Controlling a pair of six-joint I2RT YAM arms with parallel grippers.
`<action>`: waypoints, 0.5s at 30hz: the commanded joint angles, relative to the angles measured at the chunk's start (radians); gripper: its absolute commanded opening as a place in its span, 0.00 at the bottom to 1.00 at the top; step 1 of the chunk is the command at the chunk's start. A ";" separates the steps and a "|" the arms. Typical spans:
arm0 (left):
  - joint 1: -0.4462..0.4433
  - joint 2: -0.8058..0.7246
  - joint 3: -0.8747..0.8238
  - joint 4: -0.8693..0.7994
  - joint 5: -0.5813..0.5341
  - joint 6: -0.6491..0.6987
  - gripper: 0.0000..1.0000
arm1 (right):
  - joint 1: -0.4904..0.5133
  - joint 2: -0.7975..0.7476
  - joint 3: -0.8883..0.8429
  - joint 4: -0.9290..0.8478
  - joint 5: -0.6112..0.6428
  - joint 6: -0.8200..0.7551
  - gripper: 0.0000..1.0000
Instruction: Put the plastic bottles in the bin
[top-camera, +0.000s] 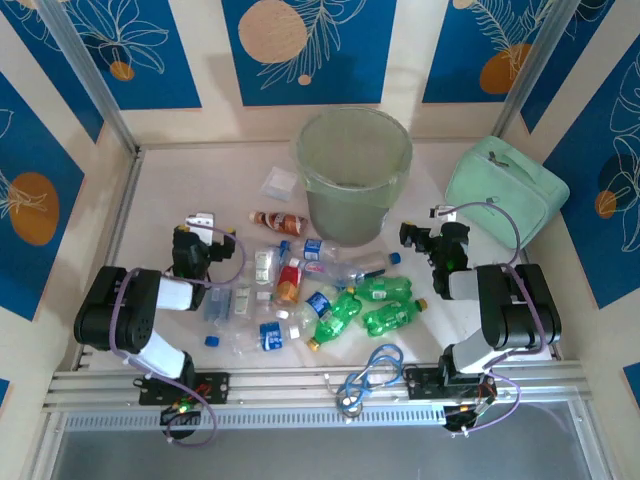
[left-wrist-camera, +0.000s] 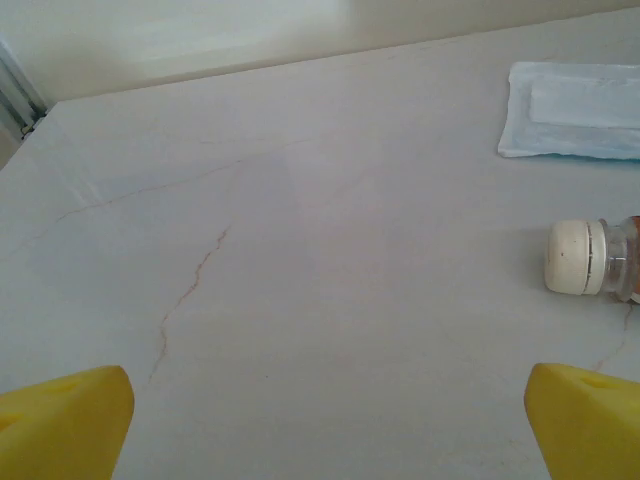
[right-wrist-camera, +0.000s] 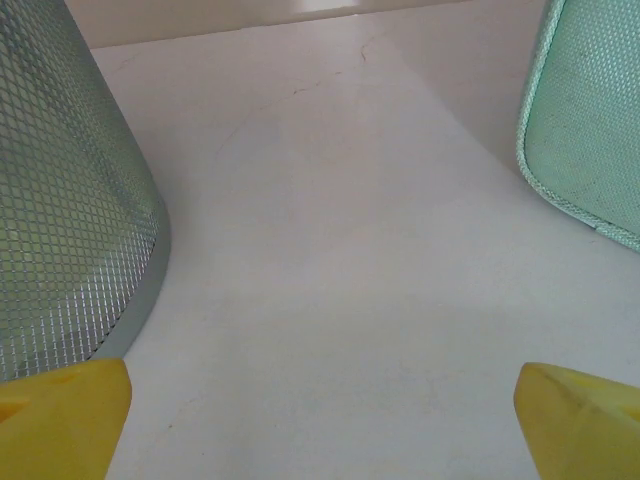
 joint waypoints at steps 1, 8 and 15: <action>0.006 0.003 0.013 0.005 0.016 0.002 1.00 | 0.003 -0.007 0.012 0.034 -0.013 -0.008 0.99; 0.012 0.004 0.018 -0.001 -0.004 -0.011 1.00 | 0.000 -0.008 0.013 0.031 -0.018 -0.006 0.99; 0.019 0.003 0.022 -0.012 0.015 -0.017 1.00 | 0.001 -0.008 0.013 0.030 -0.019 -0.006 0.99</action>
